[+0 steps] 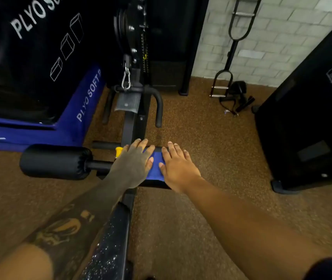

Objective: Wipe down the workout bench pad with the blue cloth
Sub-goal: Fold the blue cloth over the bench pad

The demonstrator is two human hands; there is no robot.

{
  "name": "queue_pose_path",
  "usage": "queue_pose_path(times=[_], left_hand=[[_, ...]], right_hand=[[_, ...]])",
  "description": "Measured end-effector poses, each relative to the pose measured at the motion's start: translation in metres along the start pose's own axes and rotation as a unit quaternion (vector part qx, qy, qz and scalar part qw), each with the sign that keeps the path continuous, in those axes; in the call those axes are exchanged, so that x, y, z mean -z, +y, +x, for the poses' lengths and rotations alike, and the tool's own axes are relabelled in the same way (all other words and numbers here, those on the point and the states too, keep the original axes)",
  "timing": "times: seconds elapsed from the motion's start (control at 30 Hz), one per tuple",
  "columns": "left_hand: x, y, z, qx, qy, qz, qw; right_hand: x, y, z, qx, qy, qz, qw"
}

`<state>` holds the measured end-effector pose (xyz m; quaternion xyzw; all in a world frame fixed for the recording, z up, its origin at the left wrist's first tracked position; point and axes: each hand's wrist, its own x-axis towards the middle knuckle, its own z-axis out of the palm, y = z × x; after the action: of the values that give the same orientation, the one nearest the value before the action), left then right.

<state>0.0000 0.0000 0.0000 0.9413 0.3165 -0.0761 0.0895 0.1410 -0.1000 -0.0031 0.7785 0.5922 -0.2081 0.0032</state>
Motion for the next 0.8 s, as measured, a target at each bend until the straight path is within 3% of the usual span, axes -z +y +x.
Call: queue_pose_path(times=[0.2,0.6,0.8], left_hand=[[-0.018,-0.006,0.016,-0.008,-0.049,0.028,0.998],[0.0,-0.014,0.007,0.028,0.024,0.023,0.999],[0.001,-0.03,-0.03,0.074,0.066,-0.145,0.984]], right_hand=[[-0.005,-0.001,0.013,0.001,-0.022,-0.025,0.999],[0.023,-0.015,0.02,0.005,0.003,0.004,1.0],[0.046,-0.041,0.022,0.075,-0.011,-0.043,0.996]])
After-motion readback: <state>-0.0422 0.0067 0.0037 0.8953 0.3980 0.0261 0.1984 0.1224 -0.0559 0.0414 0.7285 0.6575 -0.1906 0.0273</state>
